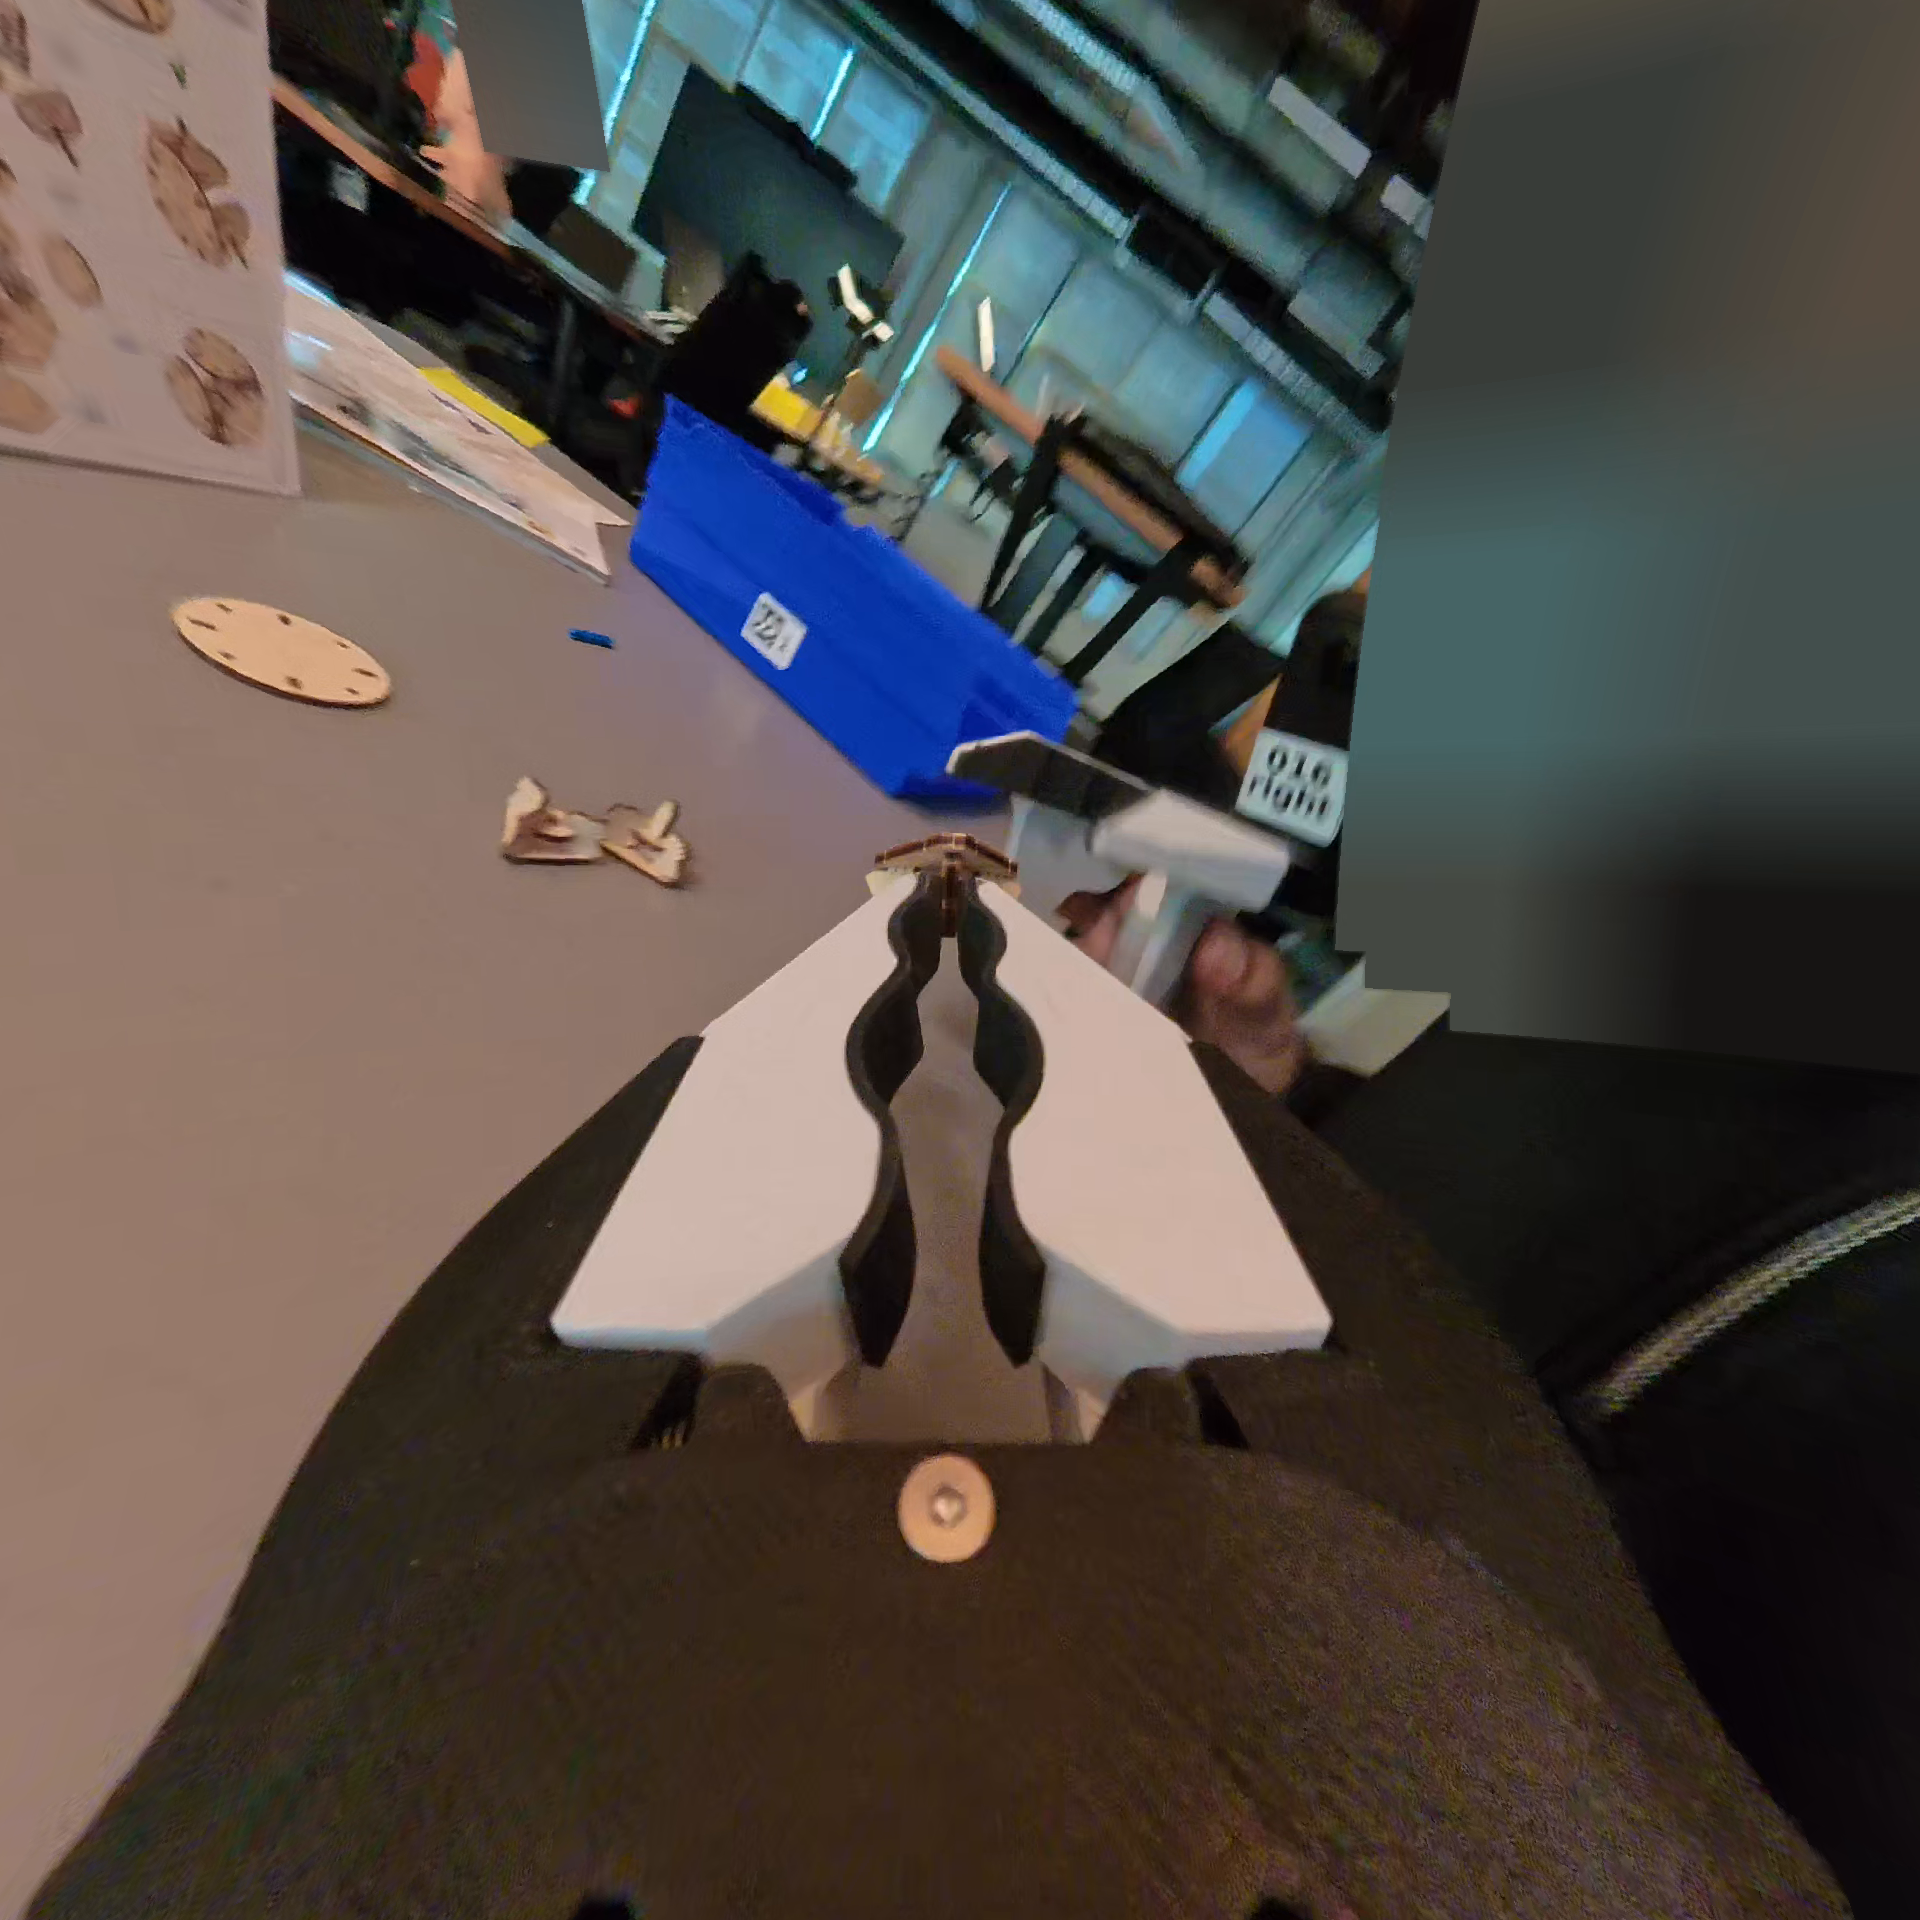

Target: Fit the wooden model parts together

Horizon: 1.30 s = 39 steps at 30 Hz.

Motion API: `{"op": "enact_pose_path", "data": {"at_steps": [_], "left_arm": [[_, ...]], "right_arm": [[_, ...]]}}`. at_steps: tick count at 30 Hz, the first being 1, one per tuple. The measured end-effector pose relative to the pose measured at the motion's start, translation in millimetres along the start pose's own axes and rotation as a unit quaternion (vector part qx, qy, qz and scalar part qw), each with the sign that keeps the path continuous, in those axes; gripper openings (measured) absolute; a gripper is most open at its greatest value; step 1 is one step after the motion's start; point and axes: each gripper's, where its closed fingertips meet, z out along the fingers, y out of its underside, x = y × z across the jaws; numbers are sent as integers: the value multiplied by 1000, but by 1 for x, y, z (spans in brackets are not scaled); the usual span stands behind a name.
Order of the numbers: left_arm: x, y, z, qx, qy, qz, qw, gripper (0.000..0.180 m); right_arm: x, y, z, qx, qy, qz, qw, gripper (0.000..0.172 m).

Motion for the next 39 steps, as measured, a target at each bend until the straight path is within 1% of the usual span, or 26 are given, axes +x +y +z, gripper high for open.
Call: {"op": "enact_pose_path", "data": {"at_steps": [2,4,5,7,15,18,19,20,21,25,27,30,32,33,35,36,39], "left_arm": [[1,-4,-1,20,35,-66,997,1],[2,-5,-2,35,65,-120,990,1],[3,-6,-2,40,81,-146,985,1],[5,-7,-2,48,106,-186,976,2],[17,-5,3,52,162,-263,950,2],[22,-5,7,53,182,-284,940,2],[23,-5,7,55,188,-291,936,2],[25,-5,7,55,196,-298,933,2],[25,-5,8,57,198,-303,931,2],[24,-5,9,58,196,-308,929,2],[23,-5,9,60,192,-307,930,2],[21,-7,9,64,177,-286,940,4],[19,-9,8,68,163,-261,949,21],[20,-10,7,68,160,-243,954,27],[21,-8,6,56,148,-201,967,28],[21,-5,7,45,134,-176,974,29],[15,4,10,18,87,-112,990,37]], "right_arm": [[-7,8,2,-26,1,-111,993,52],[-11,14,4,-41,1,-211,977,68],[-13,16,5,-46,-3,-249,967,70],[-15,18,8,-45,-15,-296,954,71],[-21,12,16,-15,-56,-353,934,51],[-23,11,15,-5,-55,-370,927,36],[-24,10,14,2,-53,-376,925,24],[-24,7,12,8,-52,-379,924,18],[-24,7,11,8,-52,-380,923,18],[-23,8,10,5,-51,-376,925,17],[-22,8,11,6,-55,-356,933,17],[-20,8,13,0,-74,-263,962,16],[-16,5,13,-3,-94,-173,980,16],[-14,3,12,-7,-107,-127,986,16],[-12,2,11,-15,-135,-58,989,16],[-13,2,11,-18,-148,-39,988,16],[-18,9,10,-29,-169,-25,985,16]]}}
